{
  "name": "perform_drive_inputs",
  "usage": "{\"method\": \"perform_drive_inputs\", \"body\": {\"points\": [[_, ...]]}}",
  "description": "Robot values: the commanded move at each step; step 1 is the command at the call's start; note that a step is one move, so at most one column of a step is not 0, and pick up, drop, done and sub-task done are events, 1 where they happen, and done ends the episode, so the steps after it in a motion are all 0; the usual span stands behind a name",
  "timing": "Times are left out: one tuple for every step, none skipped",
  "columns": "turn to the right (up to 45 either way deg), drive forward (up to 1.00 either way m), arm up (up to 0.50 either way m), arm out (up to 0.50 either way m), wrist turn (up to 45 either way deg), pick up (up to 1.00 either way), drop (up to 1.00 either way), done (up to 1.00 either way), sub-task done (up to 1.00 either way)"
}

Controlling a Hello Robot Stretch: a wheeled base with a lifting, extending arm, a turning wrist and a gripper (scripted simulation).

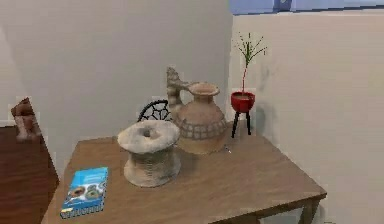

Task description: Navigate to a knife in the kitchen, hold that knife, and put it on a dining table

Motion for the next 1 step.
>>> {"method": "perform_drive_inputs", "body": {"points": [[0.0, 0.20, 0.00, 0.00, 0.0, 0.00, 0.00, 0.00, 0.00]]}}
